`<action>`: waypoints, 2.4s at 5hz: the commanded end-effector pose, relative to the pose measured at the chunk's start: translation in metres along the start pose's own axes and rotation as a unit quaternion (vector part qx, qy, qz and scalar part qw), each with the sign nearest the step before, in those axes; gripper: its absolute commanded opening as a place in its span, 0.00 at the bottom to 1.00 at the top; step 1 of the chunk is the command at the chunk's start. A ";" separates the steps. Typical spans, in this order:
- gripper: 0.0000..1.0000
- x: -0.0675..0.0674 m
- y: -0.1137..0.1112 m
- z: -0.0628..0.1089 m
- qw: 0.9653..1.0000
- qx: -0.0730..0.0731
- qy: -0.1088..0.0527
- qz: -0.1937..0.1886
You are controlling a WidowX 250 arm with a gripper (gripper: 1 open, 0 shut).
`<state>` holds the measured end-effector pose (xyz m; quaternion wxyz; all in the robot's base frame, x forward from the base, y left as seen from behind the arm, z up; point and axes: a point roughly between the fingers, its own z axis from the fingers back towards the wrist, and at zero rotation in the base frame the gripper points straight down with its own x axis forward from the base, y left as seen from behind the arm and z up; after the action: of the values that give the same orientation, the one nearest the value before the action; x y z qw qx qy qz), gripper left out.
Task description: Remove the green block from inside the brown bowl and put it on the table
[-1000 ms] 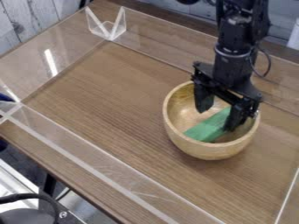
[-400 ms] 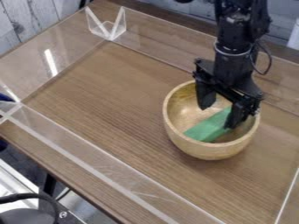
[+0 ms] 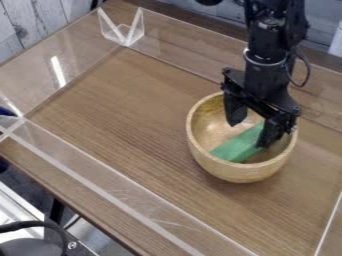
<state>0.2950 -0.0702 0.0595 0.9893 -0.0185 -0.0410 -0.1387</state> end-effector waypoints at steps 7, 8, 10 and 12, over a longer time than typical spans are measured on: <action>1.00 0.006 -0.004 -0.008 1.000 0.003 -0.011 -0.008; 1.00 0.006 -0.003 -0.012 1.000 0.003 -0.007 -0.008; 0.00 0.007 -0.003 -0.009 1.000 0.003 -0.008 -0.006; 0.00 0.009 -0.002 0.006 1.000 0.003 -0.016 -0.006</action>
<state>0.2895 -0.0710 0.0394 0.9897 -0.0136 -0.0098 -0.1424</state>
